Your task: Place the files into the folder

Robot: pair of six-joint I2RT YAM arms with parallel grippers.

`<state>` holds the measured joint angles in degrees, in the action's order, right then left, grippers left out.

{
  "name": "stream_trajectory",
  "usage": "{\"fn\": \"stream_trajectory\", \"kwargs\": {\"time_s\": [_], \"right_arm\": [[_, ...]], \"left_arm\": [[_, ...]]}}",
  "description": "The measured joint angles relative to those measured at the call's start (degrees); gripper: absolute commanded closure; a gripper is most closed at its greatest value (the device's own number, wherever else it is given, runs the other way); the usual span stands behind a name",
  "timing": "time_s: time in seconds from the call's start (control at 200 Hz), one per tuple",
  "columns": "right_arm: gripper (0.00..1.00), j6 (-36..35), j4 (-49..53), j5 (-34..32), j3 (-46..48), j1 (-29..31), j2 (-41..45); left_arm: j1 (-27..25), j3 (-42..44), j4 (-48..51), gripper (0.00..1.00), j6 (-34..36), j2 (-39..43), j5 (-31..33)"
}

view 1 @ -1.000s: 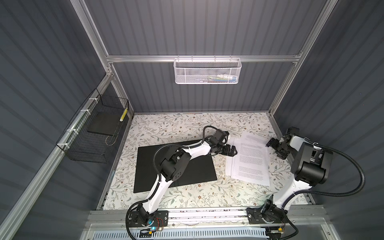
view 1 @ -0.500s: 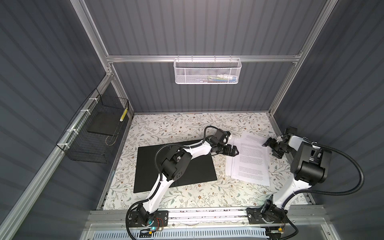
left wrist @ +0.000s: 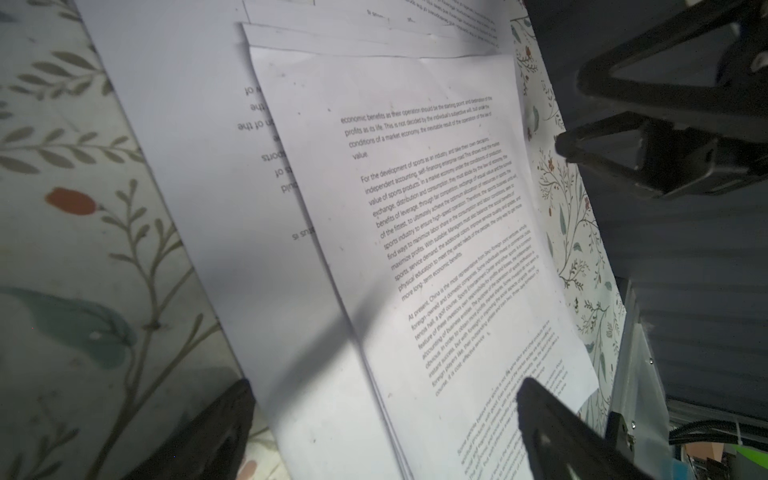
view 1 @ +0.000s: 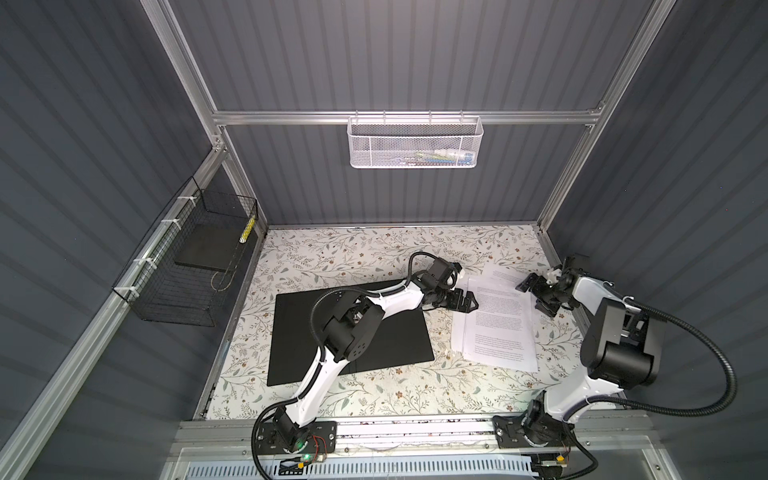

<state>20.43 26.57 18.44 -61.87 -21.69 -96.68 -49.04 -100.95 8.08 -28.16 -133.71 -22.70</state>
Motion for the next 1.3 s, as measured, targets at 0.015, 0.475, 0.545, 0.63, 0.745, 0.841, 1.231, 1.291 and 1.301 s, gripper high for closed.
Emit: {"fn": "stream_trajectory", "kwargs": {"time_s": [0.015,0.475,0.545,0.63,0.745,0.841,1.231,1.291,1.301], "right_arm": [[0.07,-0.1,0.1,-0.8,-0.2,0.0,0.1],[0.04,-2.1,2.4,-8.2,-4.1,-3.4,-5.7],[0.04,-2.5,2.7,-8.2,-6.1,-4.3,-6.9],[0.04,-2.7,3.0,-8.2,-7.8,-5.3,-8.4],[0.04,-2.9,3.7,-8.2,-8.3,-5.8,-9.6],[0.05,-2.9,3.9,-7.3,-8.3,-5.7,-10.5],[0.08,-2.3,2.8,-3.2,-7.9,-5.6,-11.5],[0.09,-2.1,2.5,-2.8,-7.8,-5.5,-11.4],[0.09,-2.1,2.5,-2.8,-7.7,-5.4,-11.4]], "left_arm": [[0.0,0.0,0.1,0.01,0.0,0.1,0.2],[0.8,1.5,2.4,0.01,1.0,3.8,4.9],[1.1,2.1,2.4,0.01,0.9,3.8,4.9],[1.1,2.4,2.5,0.01,0.9,3.8,4.6],[1.2,2.4,2.3,0.01,0.8,3.8,3.5],[1.3,2.4,2.3,0.01,0.7,3.8,3.1],[1.4,2.1,3.1,0.01,1.0,2.7,3.2],[1.4,2.1,3.2,0.01,1.1,2.3,3.2],[1.4,2.0,3.3,0.01,1.2,2.3,3.2]]}}
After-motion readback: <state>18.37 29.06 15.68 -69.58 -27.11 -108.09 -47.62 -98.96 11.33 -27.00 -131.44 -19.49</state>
